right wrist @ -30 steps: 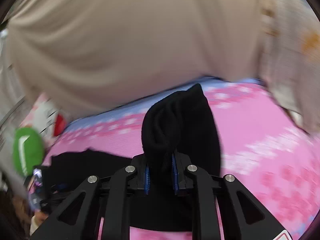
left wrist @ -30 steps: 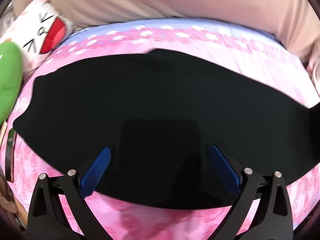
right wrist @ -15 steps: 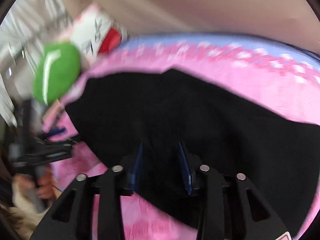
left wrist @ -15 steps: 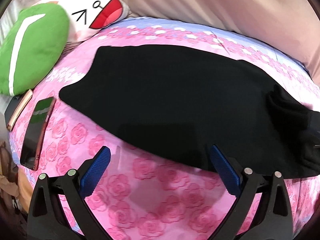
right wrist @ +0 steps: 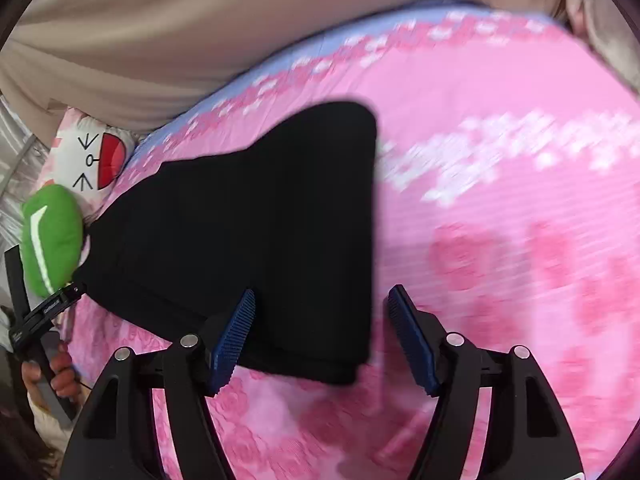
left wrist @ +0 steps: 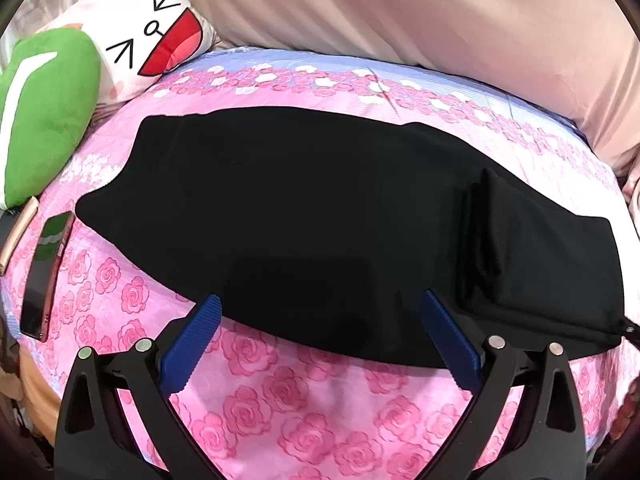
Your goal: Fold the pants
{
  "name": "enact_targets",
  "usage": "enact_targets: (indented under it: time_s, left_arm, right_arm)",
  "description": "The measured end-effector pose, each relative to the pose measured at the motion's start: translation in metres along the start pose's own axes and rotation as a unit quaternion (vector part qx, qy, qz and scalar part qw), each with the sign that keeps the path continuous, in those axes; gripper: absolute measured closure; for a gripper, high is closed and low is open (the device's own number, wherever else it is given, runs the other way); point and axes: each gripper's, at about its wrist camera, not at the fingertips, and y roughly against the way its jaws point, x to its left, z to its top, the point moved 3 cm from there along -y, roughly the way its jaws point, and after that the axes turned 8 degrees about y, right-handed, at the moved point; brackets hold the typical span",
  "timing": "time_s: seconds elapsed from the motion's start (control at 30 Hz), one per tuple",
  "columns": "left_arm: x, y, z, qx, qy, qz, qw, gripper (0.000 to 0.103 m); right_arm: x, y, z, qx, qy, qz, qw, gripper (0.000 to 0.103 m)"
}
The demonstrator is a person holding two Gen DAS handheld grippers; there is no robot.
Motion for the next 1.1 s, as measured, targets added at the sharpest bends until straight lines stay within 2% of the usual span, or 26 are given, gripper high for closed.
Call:
enact_targets:
  time_s: [0.03,0.13,0.23,0.33,0.37,0.4,0.43,0.5,0.57,0.7,0.77,0.8,0.87,0.9,0.93,0.97,1.0,1.03,1.1]
  left_arm:
    - [-0.002,0.003,-0.001,-0.003,-0.002,0.006,1.0,0.006]
    - [-0.003,0.007,-0.001,-0.004,0.0,0.02,0.9998,0.006]
    - [-0.002,0.009,-0.001,0.002,0.008,0.027,0.9996,0.006]
    - [-0.005,0.015,-0.002,0.001,0.007,0.033,0.9994,0.006]
    - [-0.006,0.017,-0.002,0.0,0.005,0.036,0.9993,0.006]
    - [-0.006,0.017,-0.001,-0.002,0.003,0.038,0.9993,0.006]
    - [-0.008,0.018,-0.002,-0.001,0.001,0.04,0.9992,0.006]
    - [-0.009,0.017,-0.004,0.001,0.0,0.044,0.999,0.006]
    - [-0.011,0.014,-0.007,0.003,0.004,0.046,0.9989,0.006]
    - [-0.006,0.005,-0.011,0.018,0.022,0.039,0.9988,0.006]
    - [0.0,0.0,-0.012,0.021,0.029,0.036,0.9987,0.006]
    - [0.003,-0.001,-0.012,0.021,0.033,0.034,0.9986,0.006]
    - [0.01,-0.002,-0.012,0.022,0.046,0.029,0.9983,0.006]
    - [0.015,-0.001,-0.011,0.023,0.055,0.025,0.9979,0.006]
    - [0.021,0.002,-0.01,0.02,0.067,0.015,0.9975,0.006]
    - [0.024,0.004,-0.01,0.018,0.071,0.011,0.9973,0.006]
    - [0.027,0.006,-0.009,0.016,0.074,0.007,0.9971,0.006]
    - [0.03,0.006,-0.009,0.017,0.073,0.006,0.9972,0.006]
    - [0.031,0.005,-0.01,0.021,0.072,0.004,0.9972,0.006]
  right_arm:
    - [0.007,-0.002,-0.001,-0.013,0.012,0.007,1.0,0.053]
    - [0.013,-0.004,-0.002,-0.024,-0.007,0.024,0.999,0.076]
    - [0.015,0.007,0.0,-0.045,-0.011,0.012,0.999,0.084]
    - [0.003,0.03,0.004,-0.067,-0.004,-0.025,0.997,0.087]
    - [-0.004,0.037,0.005,-0.07,-0.004,-0.024,0.997,0.087]
    - [-0.012,0.043,0.007,-0.071,-0.01,-0.011,0.997,0.087]
    - [-0.017,0.049,0.008,-0.071,-0.006,-0.018,0.997,0.087]
    - [-0.03,0.063,0.007,-0.074,0.007,-0.056,0.996,0.087]
    - [-0.049,0.073,0.004,-0.077,-0.01,-0.064,0.995,0.087]
    - [-0.092,0.103,-0.012,-0.084,-0.034,-0.131,0.987,0.086]
    - [-0.106,0.107,-0.018,-0.075,-0.039,-0.154,0.984,0.082]
    - [-0.108,0.105,-0.021,-0.059,-0.028,-0.172,0.983,0.075]
    - [-0.1,0.107,-0.025,-0.05,-0.001,-0.231,0.972,0.071]
    - [-0.085,0.117,-0.024,-0.071,0.023,-0.267,0.961,0.068]
    - [-0.071,0.127,-0.023,-0.092,0.043,-0.276,0.956,0.064]
    - [-0.047,0.138,-0.02,-0.123,0.067,-0.267,0.954,0.057]
    - [-0.03,0.141,-0.017,-0.134,0.083,-0.248,0.956,0.045]
    - [-0.009,0.139,-0.016,-0.137,0.107,-0.217,0.961,0.041]
    - [0.037,0.118,-0.016,-0.12,0.167,-0.152,0.967,0.04]
